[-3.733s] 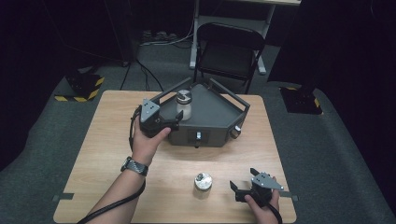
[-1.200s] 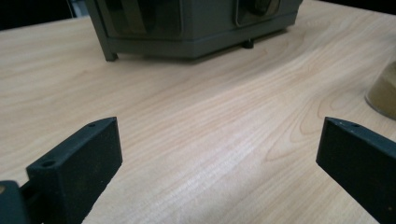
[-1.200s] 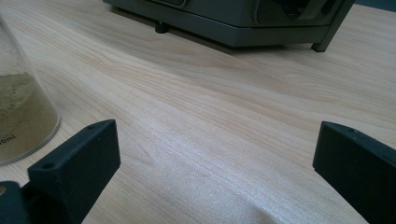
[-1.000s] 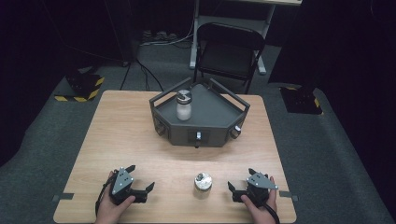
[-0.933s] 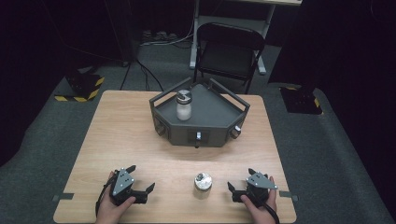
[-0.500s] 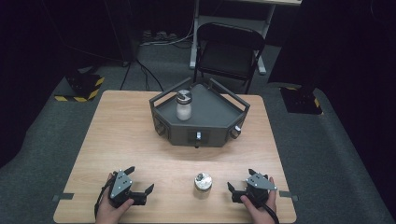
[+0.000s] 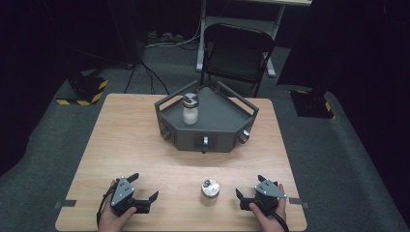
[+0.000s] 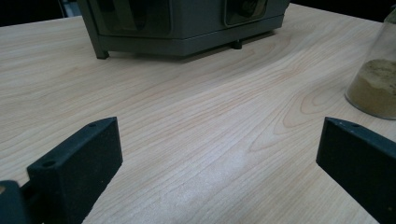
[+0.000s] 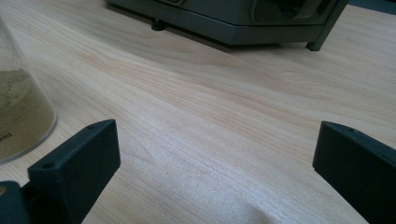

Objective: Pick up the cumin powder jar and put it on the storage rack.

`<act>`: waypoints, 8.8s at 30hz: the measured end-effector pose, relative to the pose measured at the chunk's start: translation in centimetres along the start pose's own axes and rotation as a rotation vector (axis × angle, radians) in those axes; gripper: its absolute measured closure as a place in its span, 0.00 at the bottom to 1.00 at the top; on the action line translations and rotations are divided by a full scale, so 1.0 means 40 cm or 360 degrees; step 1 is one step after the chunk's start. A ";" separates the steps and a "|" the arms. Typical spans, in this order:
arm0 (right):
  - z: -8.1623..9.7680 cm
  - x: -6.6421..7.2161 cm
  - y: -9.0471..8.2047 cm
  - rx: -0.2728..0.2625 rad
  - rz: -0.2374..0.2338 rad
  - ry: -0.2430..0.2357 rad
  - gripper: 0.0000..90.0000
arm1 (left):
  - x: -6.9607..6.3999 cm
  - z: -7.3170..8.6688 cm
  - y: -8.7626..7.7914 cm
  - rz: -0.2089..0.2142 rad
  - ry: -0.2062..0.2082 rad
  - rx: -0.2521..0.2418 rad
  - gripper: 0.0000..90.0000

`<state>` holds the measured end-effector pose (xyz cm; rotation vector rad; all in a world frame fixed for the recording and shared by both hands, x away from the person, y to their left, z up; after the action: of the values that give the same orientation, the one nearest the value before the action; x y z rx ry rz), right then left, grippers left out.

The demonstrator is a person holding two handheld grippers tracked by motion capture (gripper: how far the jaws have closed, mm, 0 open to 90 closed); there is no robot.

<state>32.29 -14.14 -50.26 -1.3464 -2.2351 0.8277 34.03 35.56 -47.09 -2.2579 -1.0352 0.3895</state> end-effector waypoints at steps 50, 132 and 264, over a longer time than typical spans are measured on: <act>-0.094 0.170 -0.090 -0.0302 -0.0382 -0.0203 0.01 | -0.008 0.005 -0.010 0.0000 0.0090 0.0021 0.01; -0.062 0.195 -0.017 -0.0430 -0.0301 0.0033 0.38 | -0.006 0.005 -0.010 0.0003 0.0083 0.0019 0.01; -0.629 -0.005 0.151 -0.0456 0.0122 0.0134 0.39 | 0.005 0.007 -0.012 0.0103 0.0114 0.0009 0.01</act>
<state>51.57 -5.07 -35.59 -1.5718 -2.3129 0.4762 33.74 36.06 -47.00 -2.2874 -0.9252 0.3355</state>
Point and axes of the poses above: each handheld gripper's, and its own axes: y roughly forward along the jaws, z roughly out of its underside, x roughly to its left, the point moved 10 cm from there along y, roughly forward along the jaws, and after that the axes turned 11 degrees about x, right-handed, at the moved point
